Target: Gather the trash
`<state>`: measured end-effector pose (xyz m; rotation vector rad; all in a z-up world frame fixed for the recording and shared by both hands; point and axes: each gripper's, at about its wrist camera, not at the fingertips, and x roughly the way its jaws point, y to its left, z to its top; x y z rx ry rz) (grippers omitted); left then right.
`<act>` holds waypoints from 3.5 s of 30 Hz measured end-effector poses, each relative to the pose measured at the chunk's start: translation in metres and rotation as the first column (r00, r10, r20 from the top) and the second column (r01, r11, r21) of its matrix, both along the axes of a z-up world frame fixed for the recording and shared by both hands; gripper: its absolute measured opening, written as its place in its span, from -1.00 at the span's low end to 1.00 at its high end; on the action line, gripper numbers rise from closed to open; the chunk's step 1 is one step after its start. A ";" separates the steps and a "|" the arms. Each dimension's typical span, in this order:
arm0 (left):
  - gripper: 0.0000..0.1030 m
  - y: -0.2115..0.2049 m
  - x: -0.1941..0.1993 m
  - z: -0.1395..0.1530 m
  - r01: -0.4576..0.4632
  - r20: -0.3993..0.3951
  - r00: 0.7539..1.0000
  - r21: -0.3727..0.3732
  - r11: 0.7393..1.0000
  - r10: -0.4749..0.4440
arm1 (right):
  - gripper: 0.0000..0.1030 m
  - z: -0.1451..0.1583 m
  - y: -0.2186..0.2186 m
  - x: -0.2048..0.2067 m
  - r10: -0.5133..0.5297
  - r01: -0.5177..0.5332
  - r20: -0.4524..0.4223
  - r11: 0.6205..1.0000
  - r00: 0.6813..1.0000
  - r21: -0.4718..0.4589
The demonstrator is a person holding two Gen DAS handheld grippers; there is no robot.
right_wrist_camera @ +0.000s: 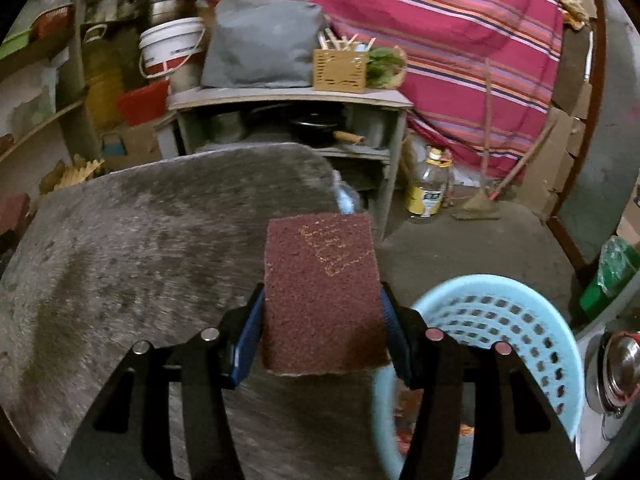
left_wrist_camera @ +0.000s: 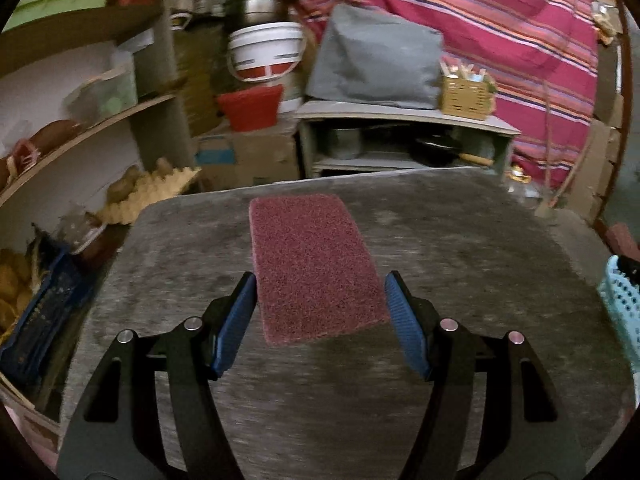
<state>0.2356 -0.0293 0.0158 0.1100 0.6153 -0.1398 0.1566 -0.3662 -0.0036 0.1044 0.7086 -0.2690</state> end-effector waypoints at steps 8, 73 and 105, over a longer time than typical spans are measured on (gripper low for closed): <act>0.25 -0.063 -0.024 0.012 0.075 0.035 0.997 0.002 0.997 -0.075 | 0.06 0.001 -0.053 -0.038 -0.067 0.067 0.016 0.998 0.998 0.001; 0.89 -0.235 -0.108 0.005 0.305 0.124 0.946 -0.044 0.951 -0.298 | 0.35 -0.030 -0.147 -0.092 -0.247 0.244 0.027 0.966 0.969 0.087; 0.89 -0.062 -0.180 0.020 0.113 0.209 0.973 -0.083 0.990 -0.094 | 0.91 0.027 -0.001 -0.149 -0.091 0.109 0.260 0.993 0.961 -0.054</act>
